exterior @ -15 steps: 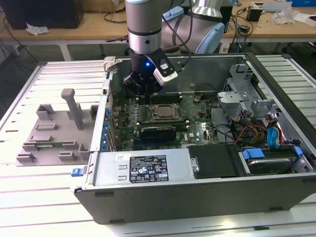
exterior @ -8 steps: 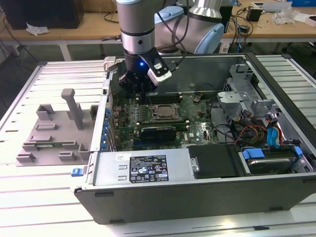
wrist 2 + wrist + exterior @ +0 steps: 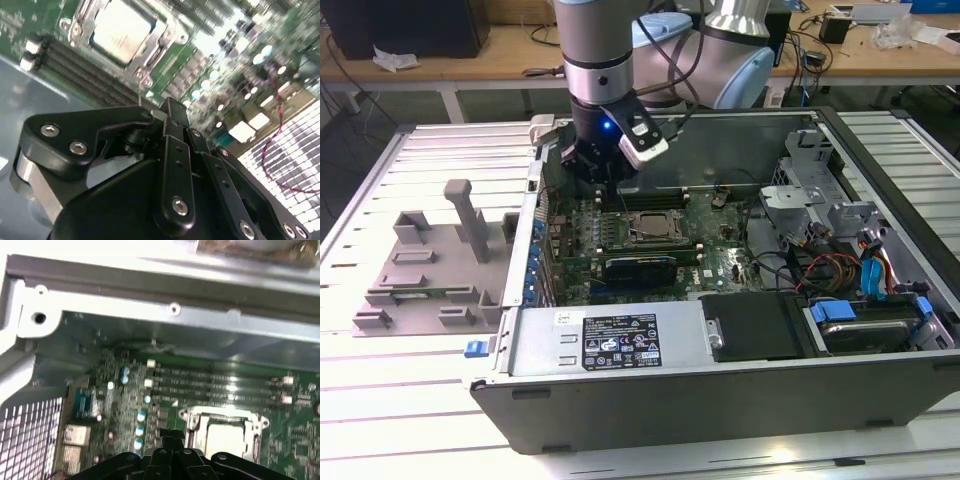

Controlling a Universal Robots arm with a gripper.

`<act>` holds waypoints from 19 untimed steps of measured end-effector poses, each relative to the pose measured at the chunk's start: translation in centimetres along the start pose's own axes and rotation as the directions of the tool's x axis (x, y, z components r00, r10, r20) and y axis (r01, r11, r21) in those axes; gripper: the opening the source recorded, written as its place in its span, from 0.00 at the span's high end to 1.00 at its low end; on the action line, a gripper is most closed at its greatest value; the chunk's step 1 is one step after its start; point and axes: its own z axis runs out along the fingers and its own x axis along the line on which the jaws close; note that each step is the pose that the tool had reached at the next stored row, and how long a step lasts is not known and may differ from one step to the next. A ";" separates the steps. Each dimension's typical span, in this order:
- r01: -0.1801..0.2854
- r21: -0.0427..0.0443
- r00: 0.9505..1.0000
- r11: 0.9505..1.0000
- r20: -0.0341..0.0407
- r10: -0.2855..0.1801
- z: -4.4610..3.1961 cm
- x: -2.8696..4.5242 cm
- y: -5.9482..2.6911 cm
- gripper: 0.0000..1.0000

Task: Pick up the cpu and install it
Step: 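Install the first cpu locking lever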

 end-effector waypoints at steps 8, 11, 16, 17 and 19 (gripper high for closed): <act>-0.001 -0.054 1.000 0.999 0.011 0.001 0.00 0.34 -0.07 0.89; 0.000 -0.068 1.000 0.998 0.017 0.001 0.01 0.70 -0.04 0.89; 0.001 -0.097 1.000 0.995 0.021 0.001 0.00 0.72 -0.04 0.89; 0.001 -0.103 1.000 0.995 0.021 0.001 0.00 0.72 -0.04 0.89; 0.001 -0.109 1.000 0.994 0.022 0.002 0.01 0.60 -0.07 0.89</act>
